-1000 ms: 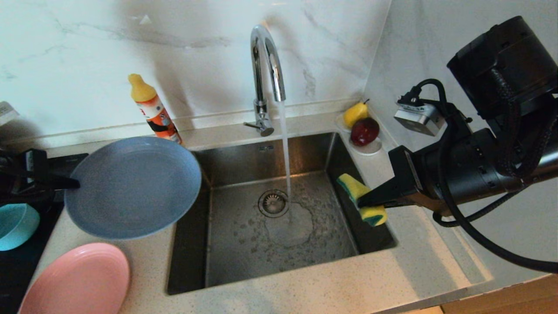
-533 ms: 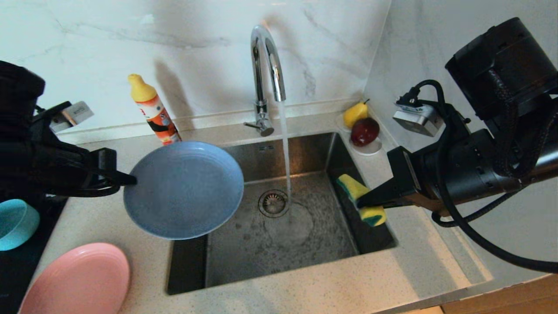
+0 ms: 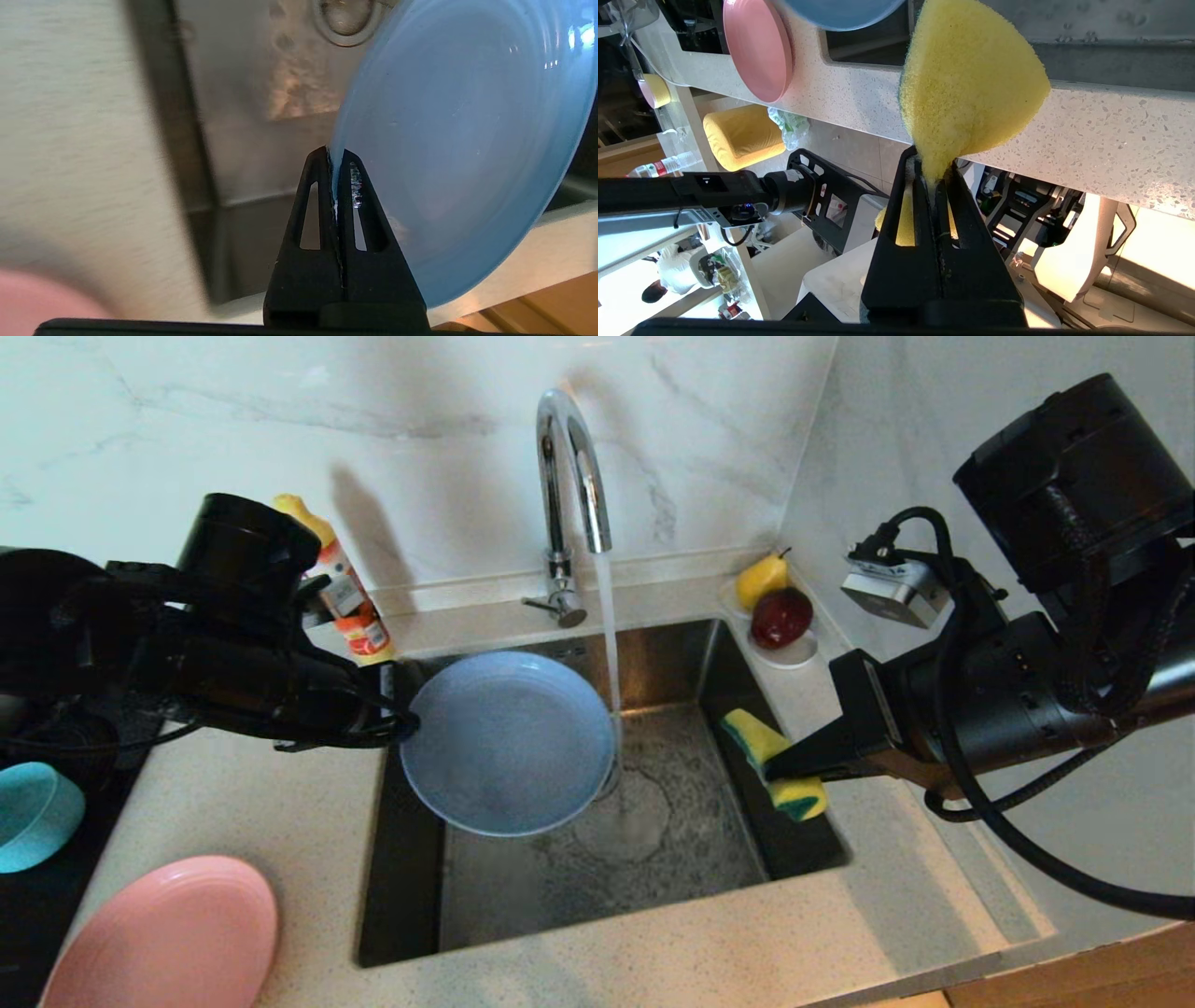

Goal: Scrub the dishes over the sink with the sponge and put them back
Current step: Wash the plate

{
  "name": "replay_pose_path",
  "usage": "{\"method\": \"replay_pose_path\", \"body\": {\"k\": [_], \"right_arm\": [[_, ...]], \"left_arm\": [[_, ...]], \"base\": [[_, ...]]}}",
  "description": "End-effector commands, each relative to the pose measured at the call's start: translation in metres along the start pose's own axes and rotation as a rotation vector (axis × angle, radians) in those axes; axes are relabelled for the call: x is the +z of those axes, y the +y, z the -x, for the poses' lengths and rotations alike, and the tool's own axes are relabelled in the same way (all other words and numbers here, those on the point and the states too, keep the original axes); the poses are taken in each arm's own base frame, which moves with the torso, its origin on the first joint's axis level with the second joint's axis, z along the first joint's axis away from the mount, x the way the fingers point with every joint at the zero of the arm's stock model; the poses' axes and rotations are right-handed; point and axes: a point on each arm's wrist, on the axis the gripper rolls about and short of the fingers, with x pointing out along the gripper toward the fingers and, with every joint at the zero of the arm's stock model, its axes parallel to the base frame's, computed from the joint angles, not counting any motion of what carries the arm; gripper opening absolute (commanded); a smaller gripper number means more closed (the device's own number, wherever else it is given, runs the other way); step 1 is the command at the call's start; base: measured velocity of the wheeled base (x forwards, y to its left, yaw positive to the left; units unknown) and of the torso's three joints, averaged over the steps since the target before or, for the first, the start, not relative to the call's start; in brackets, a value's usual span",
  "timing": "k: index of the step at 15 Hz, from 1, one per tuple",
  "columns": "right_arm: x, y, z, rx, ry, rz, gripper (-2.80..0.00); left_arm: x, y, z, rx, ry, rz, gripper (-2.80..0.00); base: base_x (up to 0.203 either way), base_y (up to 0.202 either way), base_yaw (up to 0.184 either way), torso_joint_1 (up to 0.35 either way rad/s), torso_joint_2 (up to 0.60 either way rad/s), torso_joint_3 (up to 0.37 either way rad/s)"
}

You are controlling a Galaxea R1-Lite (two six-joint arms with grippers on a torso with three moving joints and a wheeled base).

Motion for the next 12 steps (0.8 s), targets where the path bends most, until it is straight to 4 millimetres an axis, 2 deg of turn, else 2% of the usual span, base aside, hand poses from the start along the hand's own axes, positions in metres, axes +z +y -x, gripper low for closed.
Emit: {"method": "replay_pose_path", "body": {"k": [1,6,12], "right_arm": [[0.0,0.001,0.001,0.002,-0.002,-0.001,-2.8],[0.0,0.002,0.003,0.009,-0.007,0.005,-2.8],[0.0,0.002,0.004,0.008,-0.008,0.007,-2.8]], "left_arm": [[-0.002,-0.012,-0.03,-0.004,0.045,0.013,-2.8],[-0.004,-0.032,-0.071,0.023,-0.008,0.034,-2.8],[0.004,-0.045,-0.09,0.001,-0.018,0.073,-2.8]], "base": [[0.0,0.0,0.0,0.0,0.0,0.0],[0.0,0.0,0.0,0.0,0.0,0.0],[0.0,0.0,0.0,0.0,0.0,0.0]]}}
